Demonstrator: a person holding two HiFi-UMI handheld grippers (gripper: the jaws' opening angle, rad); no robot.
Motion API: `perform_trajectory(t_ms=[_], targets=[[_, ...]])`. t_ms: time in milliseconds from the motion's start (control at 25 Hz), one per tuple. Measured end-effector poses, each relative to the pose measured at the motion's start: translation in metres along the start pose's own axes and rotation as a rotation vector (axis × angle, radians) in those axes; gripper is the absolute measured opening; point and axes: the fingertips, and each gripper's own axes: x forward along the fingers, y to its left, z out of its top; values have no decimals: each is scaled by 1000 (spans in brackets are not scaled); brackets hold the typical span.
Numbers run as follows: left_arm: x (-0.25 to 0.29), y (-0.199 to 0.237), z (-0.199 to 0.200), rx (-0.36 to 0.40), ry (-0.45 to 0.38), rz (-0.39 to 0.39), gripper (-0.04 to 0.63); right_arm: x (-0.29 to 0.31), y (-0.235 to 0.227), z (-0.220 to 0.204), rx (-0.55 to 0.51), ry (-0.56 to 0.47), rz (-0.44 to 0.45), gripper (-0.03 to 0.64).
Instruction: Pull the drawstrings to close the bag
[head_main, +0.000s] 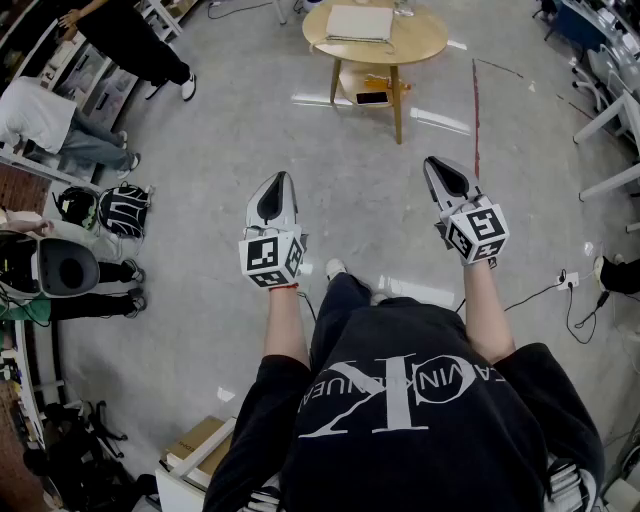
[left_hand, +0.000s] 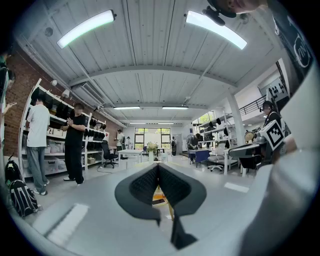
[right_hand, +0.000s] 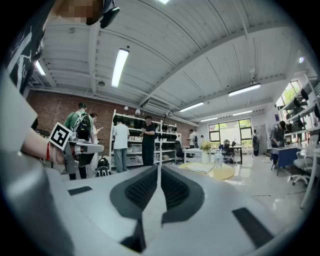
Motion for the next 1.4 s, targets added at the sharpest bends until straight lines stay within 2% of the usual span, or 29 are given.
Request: perform_trajectory(t_ms=[720,840,1000,1120,1240,1400], targets=[[1,10,-1,-16,-10,39,12,4,-1,-2,11,-3,14,28],[3,12,3,-38,-23,47,12,5,-6,-1,27,0,1,29],[12,8,2,-64,-28,15,14,5,-16,2,44,-7,-18,31],[27,11,-3,-61,-8,0,18,11,-27,-2,63,-4,-40,74],[54,16,-3,-67,-4,-25,83,22,-46,-3,92,-13,-70,114],[91,31,-4,-78,-11,-39,112,49,-68,-3,112,-32,-85,140]])
